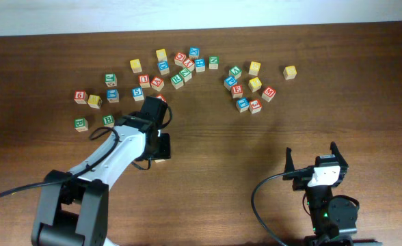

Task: Spell out ICRA
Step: 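Lower the red I block onto the table and open the left gripper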

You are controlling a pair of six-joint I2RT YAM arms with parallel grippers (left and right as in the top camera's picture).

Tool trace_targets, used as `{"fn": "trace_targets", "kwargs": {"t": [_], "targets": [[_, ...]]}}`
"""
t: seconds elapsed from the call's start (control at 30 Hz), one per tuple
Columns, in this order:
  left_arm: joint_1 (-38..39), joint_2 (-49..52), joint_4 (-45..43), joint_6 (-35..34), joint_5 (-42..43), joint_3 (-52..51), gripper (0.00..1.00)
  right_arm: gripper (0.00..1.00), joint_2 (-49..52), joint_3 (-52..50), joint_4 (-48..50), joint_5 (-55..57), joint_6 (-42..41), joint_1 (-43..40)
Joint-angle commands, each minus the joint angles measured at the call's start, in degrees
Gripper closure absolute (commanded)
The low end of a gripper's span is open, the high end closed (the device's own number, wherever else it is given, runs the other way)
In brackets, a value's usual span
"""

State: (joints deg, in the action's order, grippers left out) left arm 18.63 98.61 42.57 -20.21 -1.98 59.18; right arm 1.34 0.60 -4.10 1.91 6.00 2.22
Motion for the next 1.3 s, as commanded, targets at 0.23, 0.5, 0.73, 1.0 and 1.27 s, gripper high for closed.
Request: {"fn": "trace_targets", "kwargs": {"t": [0.23,0.5,0.73,1.0,1.27], "targets": [[0.1,-0.5,-0.1,0.1,-0.4,-0.5,0.64,0.02,-0.2,-0.3,-0.5,-0.1,-0.2,-0.4],[0.1,-0.5,-0.1,0.1,-0.5,-0.5,0.71,0.02,-0.2,-0.3,-0.5,-0.1,-0.2,-0.4],[0.1,-0.5,-0.1,0.1,-0.9,-0.5,0.75,0.02,-0.2,-0.3,-0.5,-0.1,-0.2,-0.4],[0.1,-0.5,0.5,0.1,-0.4,-0.5,0.73,0.02,-0.2,-0.3,-0.5,-0.1,-0.2,-0.4],[0.1,-0.5,1.0,0.1,-0.8,-0.7,0.75,0.02,-0.2,-0.3,-0.5,-0.1,-0.2,-0.4]]}}
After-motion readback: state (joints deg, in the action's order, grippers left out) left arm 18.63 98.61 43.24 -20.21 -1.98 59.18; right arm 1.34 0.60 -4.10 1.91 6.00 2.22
